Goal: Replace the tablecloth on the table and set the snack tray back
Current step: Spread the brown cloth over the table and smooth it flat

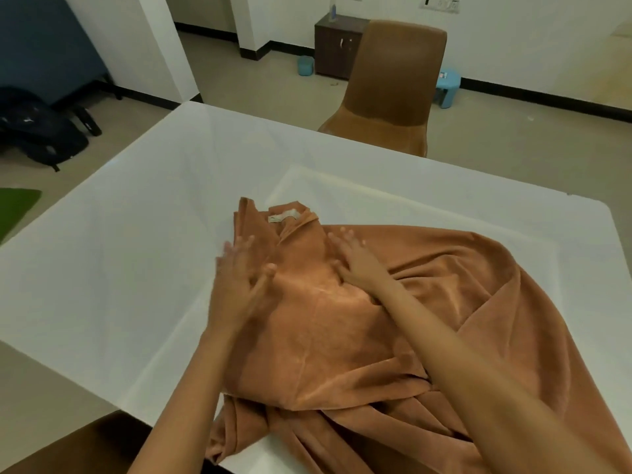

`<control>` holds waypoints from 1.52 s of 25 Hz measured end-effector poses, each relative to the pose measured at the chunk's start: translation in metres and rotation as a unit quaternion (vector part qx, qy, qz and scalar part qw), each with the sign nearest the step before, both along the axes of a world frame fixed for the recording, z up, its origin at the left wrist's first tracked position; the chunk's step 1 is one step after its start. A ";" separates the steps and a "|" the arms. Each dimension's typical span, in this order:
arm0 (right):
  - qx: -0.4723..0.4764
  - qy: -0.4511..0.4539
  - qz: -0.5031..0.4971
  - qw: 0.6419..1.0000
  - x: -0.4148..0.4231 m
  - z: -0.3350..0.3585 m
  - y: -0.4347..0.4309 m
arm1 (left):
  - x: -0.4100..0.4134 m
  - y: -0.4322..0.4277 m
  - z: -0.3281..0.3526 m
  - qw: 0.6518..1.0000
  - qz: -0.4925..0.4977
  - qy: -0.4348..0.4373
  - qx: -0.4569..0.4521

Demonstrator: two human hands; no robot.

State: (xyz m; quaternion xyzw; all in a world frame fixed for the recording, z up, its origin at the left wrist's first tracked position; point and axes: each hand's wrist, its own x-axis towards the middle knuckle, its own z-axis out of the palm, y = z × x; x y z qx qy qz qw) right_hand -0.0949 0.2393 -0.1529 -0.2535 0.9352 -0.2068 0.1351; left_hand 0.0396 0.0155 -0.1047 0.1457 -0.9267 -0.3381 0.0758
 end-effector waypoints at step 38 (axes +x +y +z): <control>0.087 -0.100 -0.301 0.944 -0.013 -0.007 0.176 | 0.007 -0.077 -0.063 0.955 -0.056 -0.252 -0.146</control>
